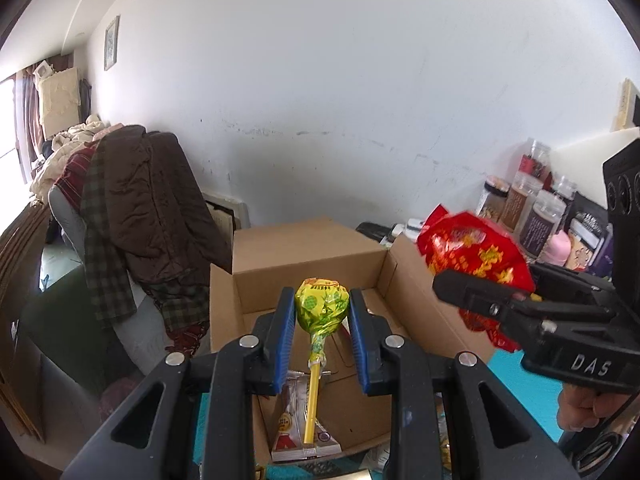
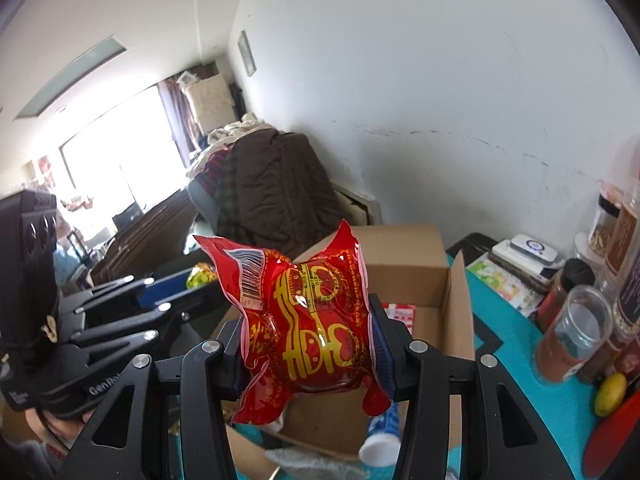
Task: Organize snacks
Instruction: 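Lower the lollipop and red bag into the box and open both grippers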
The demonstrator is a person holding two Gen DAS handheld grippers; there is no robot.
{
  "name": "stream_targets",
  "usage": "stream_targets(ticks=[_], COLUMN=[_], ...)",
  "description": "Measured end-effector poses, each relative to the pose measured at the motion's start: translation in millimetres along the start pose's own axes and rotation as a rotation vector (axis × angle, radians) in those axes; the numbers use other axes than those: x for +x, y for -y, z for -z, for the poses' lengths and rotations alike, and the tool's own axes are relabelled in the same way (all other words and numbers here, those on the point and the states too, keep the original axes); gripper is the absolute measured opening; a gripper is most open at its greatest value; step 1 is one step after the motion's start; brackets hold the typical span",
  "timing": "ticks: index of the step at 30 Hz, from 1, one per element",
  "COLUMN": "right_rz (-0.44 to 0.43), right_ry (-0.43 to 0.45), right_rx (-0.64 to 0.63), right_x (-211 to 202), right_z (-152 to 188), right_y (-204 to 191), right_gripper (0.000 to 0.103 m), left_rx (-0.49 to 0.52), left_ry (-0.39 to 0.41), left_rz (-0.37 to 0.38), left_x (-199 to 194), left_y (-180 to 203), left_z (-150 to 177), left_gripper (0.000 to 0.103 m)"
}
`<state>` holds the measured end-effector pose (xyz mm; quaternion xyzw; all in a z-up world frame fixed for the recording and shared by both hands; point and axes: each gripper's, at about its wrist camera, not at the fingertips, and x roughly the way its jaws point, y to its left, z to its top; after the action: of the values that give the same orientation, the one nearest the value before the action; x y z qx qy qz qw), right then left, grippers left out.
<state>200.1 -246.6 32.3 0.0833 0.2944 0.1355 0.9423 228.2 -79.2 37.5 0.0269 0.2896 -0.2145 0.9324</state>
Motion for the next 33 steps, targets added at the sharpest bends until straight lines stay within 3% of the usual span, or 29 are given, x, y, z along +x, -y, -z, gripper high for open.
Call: stream_targets(ticks=[6,19,27,30,33], right_rz=[0.008,-0.011,0.023,0.095,0.109], right_ry=[-0.01,-0.163,-0.218,-0.253,-0.28], right_rx=[0.069,0.08,0.073,0.031,0.019], right_x=[19,70,86,98,107], right_z=[8,20,27,32,37], right_y=[20,21,18,13,12], right_gripper=[0.049,0.05,0.051,0.052,0.052], left_rx=[0.002,-0.004,-0.007,-0.01,-0.019], left_ry=[-0.064,-0.194,-0.239,-0.265,-0.291], left_rz=[-0.013,-0.06,-0.07,-0.088,-0.1], left_x=[26,69,81,88,95], left_y=[0,-13,-15,-19,-24], left_z=[6,22,30,33,38], left_gripper=[0.026,0.026,0.026,0.026,0.026])
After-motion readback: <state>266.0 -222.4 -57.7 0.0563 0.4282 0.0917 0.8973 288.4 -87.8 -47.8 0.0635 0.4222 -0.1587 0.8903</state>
